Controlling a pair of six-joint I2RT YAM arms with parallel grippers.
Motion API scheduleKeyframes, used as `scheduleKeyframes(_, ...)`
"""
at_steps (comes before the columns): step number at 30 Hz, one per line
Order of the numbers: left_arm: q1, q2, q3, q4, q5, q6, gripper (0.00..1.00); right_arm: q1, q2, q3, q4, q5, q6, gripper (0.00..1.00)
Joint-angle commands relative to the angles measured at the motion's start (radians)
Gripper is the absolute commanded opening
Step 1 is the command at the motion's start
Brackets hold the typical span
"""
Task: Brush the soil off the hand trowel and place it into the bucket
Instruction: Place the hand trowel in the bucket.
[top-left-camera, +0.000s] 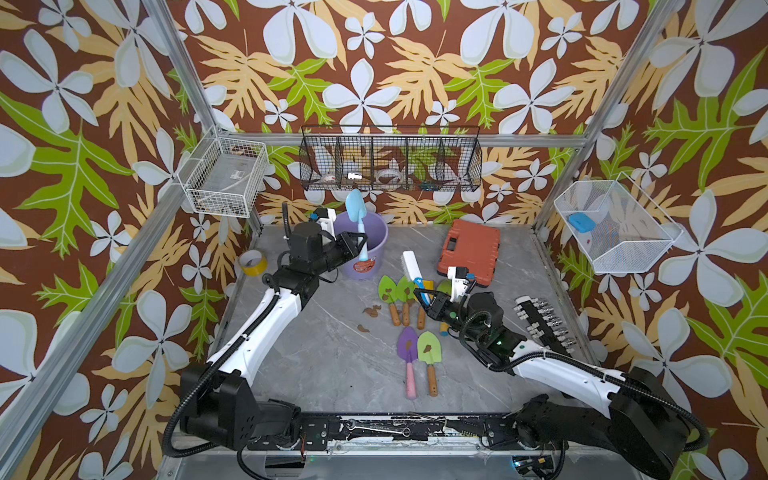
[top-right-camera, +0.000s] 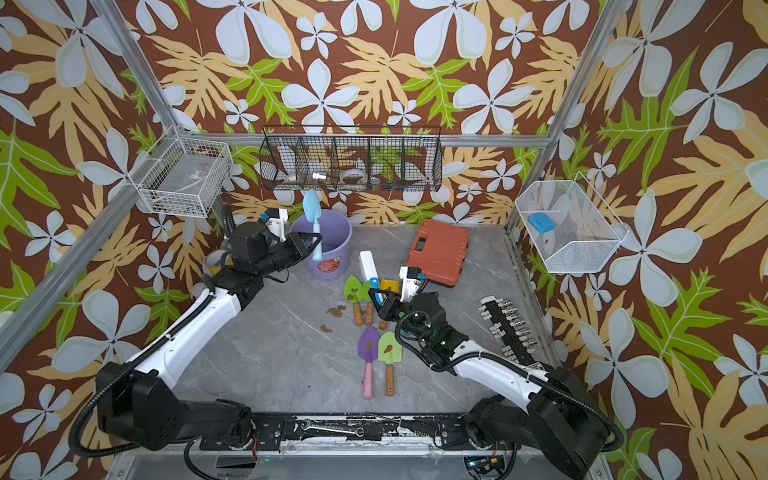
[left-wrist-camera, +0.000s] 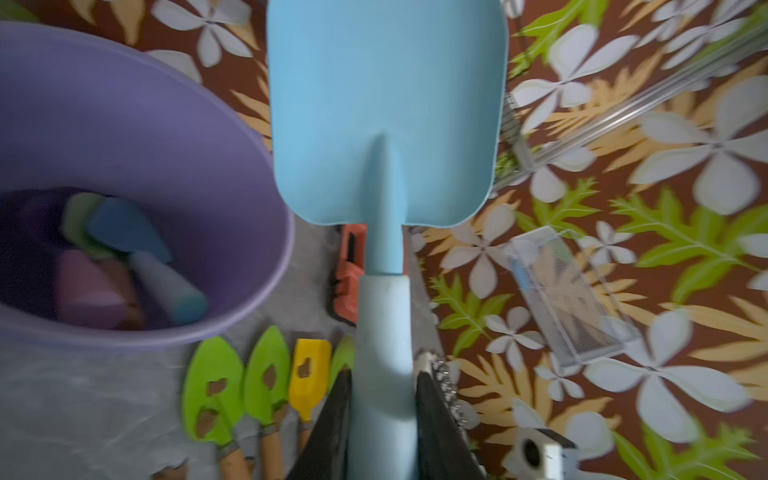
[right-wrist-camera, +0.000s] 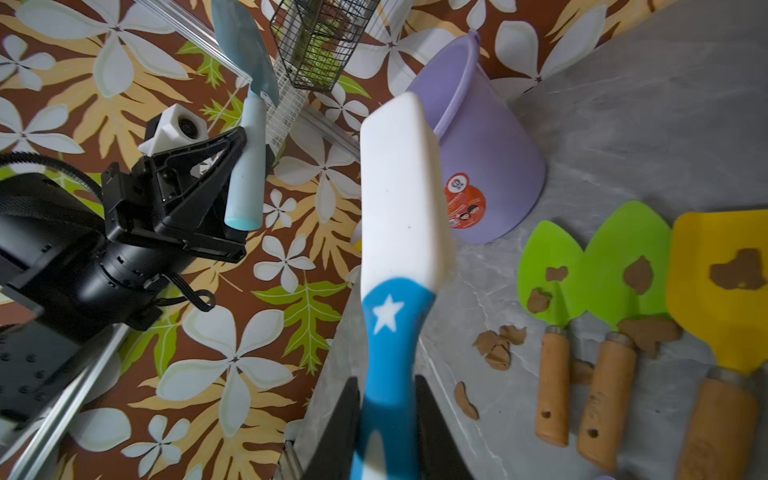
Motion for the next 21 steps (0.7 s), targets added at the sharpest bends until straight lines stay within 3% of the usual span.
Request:
scheduleKeyframes(1,-0.002,0.048,0.070,-0.265,-0.196,0.166,0.00,0.000,-0.012,0.037,-0.094,0.004,-0.086,0.00)
scheduleKeyframes(13,-0.025,0.258,0.258,-0.402,-0.344,0.237,0.01,-0.008,-0.050,0.009,-0.091,0.011,-0.111,0.00)
scheduleKeyframes(19,-0.030,0.297,0.328,-0.437,-0.380,0.247,0.39,-0.010,-0.077,0.010,-0.120,0.011,-0.141,0.00)
scheduleKeyframes(21,-0.034,0.297,0.346,-0.445,-0.392,0.250,0.45,-0.011,-0.080,0.014,-0.130,0.009,-0.152,0.00)
